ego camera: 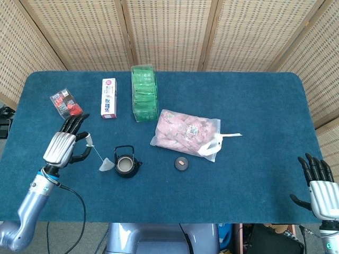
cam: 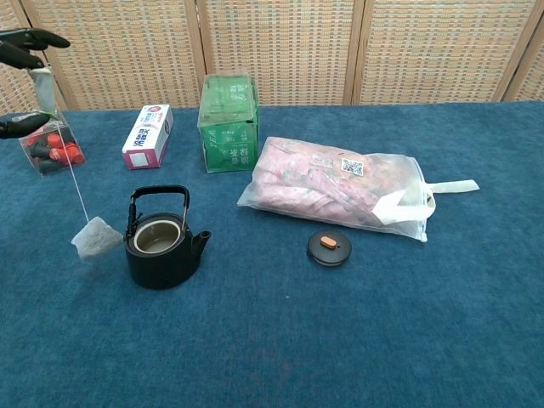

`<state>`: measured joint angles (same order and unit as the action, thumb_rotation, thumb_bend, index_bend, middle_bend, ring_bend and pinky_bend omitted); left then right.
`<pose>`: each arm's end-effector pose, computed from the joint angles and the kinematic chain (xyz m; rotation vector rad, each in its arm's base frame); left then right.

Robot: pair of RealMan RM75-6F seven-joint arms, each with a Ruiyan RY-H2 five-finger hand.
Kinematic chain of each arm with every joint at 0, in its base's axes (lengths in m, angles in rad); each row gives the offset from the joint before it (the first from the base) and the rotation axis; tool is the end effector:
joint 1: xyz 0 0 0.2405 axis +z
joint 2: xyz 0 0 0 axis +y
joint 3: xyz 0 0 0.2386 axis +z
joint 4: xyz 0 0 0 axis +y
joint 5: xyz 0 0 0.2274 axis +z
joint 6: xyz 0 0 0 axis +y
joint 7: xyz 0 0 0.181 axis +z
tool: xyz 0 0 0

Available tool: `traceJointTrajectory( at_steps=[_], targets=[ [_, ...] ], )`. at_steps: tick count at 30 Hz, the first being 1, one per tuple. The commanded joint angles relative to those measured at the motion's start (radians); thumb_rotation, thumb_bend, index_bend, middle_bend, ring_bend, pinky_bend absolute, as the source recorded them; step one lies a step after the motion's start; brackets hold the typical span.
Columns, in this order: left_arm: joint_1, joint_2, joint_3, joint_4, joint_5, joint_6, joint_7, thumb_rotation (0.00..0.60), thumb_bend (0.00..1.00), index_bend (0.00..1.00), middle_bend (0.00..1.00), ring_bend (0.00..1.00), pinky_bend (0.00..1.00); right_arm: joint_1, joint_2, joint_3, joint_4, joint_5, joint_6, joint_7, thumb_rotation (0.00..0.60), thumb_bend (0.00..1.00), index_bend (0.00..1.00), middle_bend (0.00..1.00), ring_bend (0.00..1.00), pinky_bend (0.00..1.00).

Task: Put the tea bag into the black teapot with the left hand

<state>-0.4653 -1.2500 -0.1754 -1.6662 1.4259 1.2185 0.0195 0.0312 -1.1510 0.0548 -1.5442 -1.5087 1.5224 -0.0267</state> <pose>-0.1750 0.3299 0.0708 -1.6298 -0.9360 -1.1936 -0.3196 -0.2032 0.1389 1.3542 -0.8539 0.8497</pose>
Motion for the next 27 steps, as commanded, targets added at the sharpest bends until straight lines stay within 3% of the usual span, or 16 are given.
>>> traceJointTrajectory(
  at_steps=[1, 27],
  targets=[
    [-0.015, 0.015, -0.006, -0.027, 0.018, -0.004, -0.009, 0.6, 0.43, 0.66, 0.07, 0.0, 0.0, -0.002, -0.002, -0.001, 0.003, 0.0, 0.001, 0.002, 0.6, 0.06, 0.0, 0.03, 0.0, 0.0],
    [-0.093, 0.037, -0.03, -0.115, 0.036, -0.041, 0.013, 0.6, 0.43, 0.66, 0.07, 0.0, 0.0, -0.001, -0.01, 0.0, 0.026, 0.011, -0.013, 0.029, 0.6, 0.06, 0.0, 0.03, 0.0, 0.0]
  ],
)
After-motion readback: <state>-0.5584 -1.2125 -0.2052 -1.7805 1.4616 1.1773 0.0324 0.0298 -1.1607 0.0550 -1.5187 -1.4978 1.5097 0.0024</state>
